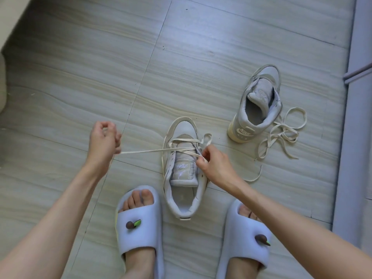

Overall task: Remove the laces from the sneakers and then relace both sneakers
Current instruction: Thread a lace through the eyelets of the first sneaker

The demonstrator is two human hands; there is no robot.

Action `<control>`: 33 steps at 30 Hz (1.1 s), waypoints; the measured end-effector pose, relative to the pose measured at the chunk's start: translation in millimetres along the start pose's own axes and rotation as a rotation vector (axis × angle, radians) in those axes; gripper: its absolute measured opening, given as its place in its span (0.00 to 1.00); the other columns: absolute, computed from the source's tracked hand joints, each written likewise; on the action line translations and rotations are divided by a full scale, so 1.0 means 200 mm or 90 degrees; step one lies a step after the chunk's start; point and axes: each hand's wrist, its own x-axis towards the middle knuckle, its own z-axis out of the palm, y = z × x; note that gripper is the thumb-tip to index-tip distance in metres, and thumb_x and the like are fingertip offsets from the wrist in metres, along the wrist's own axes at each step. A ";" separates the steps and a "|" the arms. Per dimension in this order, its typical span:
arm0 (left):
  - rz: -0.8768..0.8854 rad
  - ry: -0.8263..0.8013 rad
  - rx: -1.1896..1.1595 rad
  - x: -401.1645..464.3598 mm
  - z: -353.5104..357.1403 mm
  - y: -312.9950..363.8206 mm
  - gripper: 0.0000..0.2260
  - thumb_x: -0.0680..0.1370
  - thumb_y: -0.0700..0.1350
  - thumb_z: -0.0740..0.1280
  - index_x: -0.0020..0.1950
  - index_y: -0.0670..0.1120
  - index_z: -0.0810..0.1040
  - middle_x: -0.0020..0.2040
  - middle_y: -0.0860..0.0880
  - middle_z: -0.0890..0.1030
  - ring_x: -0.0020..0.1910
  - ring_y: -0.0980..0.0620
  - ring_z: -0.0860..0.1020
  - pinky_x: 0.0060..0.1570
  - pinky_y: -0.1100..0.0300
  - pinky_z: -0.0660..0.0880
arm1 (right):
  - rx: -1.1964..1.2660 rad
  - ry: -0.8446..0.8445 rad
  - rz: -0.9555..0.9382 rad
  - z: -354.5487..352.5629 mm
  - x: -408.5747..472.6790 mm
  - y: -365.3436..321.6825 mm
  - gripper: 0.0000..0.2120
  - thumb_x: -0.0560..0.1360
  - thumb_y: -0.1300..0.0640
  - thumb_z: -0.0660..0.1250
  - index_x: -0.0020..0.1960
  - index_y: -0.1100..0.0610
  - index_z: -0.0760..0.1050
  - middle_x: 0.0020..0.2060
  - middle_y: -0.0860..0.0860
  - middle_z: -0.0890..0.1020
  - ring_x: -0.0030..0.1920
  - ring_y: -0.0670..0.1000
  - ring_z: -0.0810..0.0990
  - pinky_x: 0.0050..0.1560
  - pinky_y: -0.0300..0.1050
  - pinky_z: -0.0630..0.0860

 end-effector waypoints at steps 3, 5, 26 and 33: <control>0.159 -0.137 0.500 -0.05 0.01 -0.10 0.06 0.79 0.49 0.63 0.47 0.49 0.77 0.40 0.52 0.79 0.38 0.53 0.73 0.38 0.60 0.65 | 0.003 0.008 0.006 0.01 0.00 0.02 0.12 0.75 0.50 0.63 0.42 0.59 0.71 0.31 0.48 0.73 0.37 0.52 0.70 0.33 0.44 0.59; 0.208 -0.248 0.626 -0.13 0.09 -0.12 0.09 0.75 0.58 0.65 0.45 0.55 0.80 0.40 0.58 0.80 0.42 0.56 0.74 0.41 0.59 0.68 | 0.005 0.005 -0.005 0.01 0.00 0.03 0.15 0.76 0.48 0.63 0.42 0.60 0.71 0.31 0.47 0.72 0.35 0.50 0.69 0.32 0.38 0.63; 0.123 -0.366 0.575 -0.11 0.07 -0.09 0.12 0.79 0.49 0.63 0.38 0.48 0.80 0.24 0.55 0.72 0.25 0.56 0.70 0.29 0.62 0.65 | -0.050 0.028 -0.042 0.03 -0.02 0.05 0.12 0.75 0.45 0.63 0.39 0.52 0.69 0.33 0.43 0.72 0.38 0.50 0.72 0.38 0.46 0.65; -0.149 -0.105 -0.401 -0.03 -0.02 0.07 0.18 0.79 0.45 0.60 0.28 0.51 0.71 0.23 0.56 0.67 0.24 0.60 0.65 0.26 0.69 0.61 | -0.134 -0.002 -0.052 0.01 -0.02 0.00 0.15 0.78 0.47 0.59 0.37 0.53 0.63 0.33 0.50 0.73 0.38 0.57 0.70 0.36 0.48 0.62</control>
